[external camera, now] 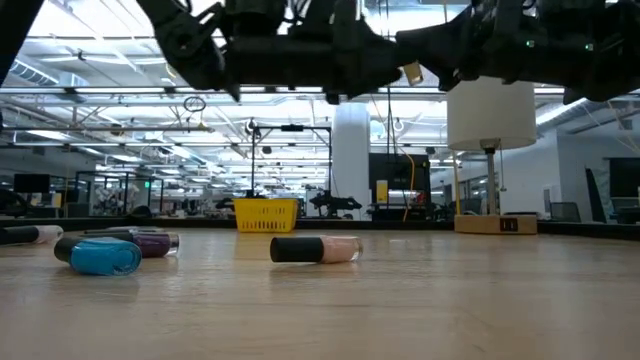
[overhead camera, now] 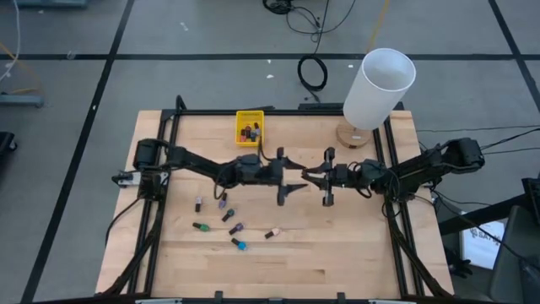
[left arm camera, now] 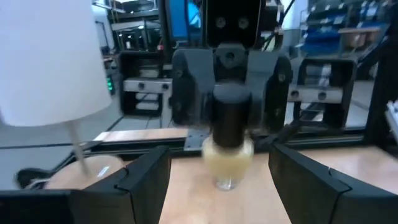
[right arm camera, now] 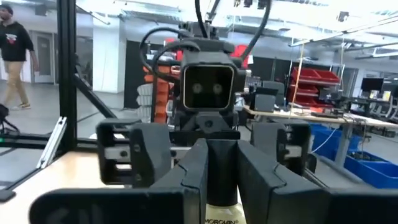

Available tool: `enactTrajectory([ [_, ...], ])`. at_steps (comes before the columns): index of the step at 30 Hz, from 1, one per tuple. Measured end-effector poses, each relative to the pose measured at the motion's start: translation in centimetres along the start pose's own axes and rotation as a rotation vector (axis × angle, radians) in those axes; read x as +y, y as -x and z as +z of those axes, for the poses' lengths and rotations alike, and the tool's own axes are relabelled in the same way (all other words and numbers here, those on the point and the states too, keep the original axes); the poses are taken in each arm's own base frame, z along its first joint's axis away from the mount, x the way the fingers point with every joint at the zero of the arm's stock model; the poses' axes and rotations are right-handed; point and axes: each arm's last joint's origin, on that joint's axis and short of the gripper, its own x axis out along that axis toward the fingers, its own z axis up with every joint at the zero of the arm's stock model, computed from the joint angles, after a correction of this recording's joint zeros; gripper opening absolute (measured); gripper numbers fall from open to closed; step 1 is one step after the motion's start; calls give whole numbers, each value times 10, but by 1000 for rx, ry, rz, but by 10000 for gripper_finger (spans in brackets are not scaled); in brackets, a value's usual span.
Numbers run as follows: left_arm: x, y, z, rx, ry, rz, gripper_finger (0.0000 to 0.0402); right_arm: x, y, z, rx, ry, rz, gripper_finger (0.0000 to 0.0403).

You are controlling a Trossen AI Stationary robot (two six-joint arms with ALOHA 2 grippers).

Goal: Pick & Place Nail Polish
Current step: Put the yellow nail polish bottle into the yellow bin

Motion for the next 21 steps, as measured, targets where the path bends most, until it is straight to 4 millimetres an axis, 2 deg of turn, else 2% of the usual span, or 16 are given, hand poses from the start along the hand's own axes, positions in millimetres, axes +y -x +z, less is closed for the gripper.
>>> enactTrajectory([
  [7, -1, -18, -8, -3, 41, -63, 267, 1, 0, 1, -8, -5, 46, 46],
  [17, 1, -18, -10, 10, 30, -63, 266, 2, 0, 0, -1, -6, 73, 46],
  [21, 0, -18, -9, 8, 22, -64, 239, 2, 0, -2, 13, -16, 74, 46],
])
